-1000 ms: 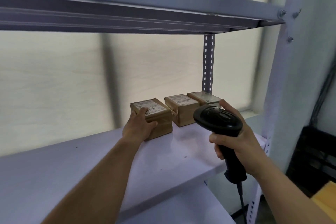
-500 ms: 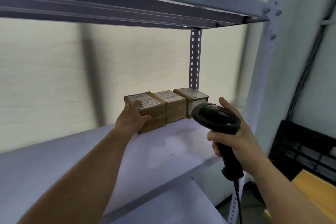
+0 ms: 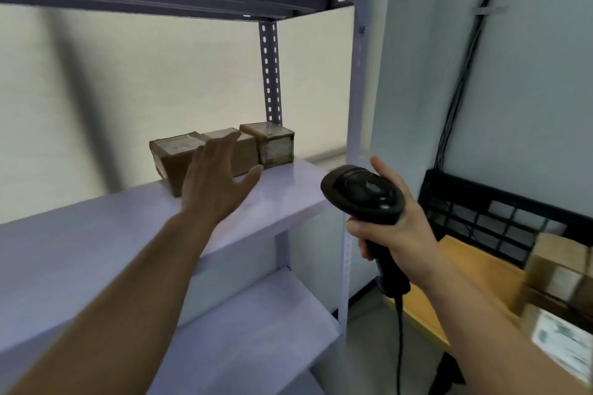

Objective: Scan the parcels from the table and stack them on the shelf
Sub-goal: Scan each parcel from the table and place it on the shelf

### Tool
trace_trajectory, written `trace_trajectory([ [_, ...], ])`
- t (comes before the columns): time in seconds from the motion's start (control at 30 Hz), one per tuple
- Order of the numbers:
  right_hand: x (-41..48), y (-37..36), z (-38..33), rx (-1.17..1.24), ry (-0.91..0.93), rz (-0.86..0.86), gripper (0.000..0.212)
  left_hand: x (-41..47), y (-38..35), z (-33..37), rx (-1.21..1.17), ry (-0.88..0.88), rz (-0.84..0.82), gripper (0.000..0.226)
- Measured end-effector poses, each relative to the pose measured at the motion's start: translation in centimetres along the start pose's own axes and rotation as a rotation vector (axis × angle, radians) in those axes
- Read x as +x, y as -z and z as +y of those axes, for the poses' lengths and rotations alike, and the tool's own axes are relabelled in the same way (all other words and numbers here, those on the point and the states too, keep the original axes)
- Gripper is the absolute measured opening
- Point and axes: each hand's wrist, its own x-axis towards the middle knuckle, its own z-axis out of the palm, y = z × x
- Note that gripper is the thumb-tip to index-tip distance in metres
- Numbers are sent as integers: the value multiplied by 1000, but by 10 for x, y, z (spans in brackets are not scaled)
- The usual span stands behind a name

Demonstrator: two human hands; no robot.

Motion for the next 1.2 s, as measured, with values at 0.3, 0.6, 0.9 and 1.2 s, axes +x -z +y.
trace_trajectory([
  [0.3,-113,100,11,-72,-19,158,97,-113,-94,145,-191,-184,-171,60],
  [0.6,-229,210,-1,-138,-43,330,102,-223,-156,282,-359,-212,-397,71],
  [0.9,-299,291,-15,-185,-83,474,102,-273,-184,400,-445,-324,-587,52],
  [1.2,-342,349,-14,-208,-114,673,100,-294,-228,487,-445,-446,-778,62],
])
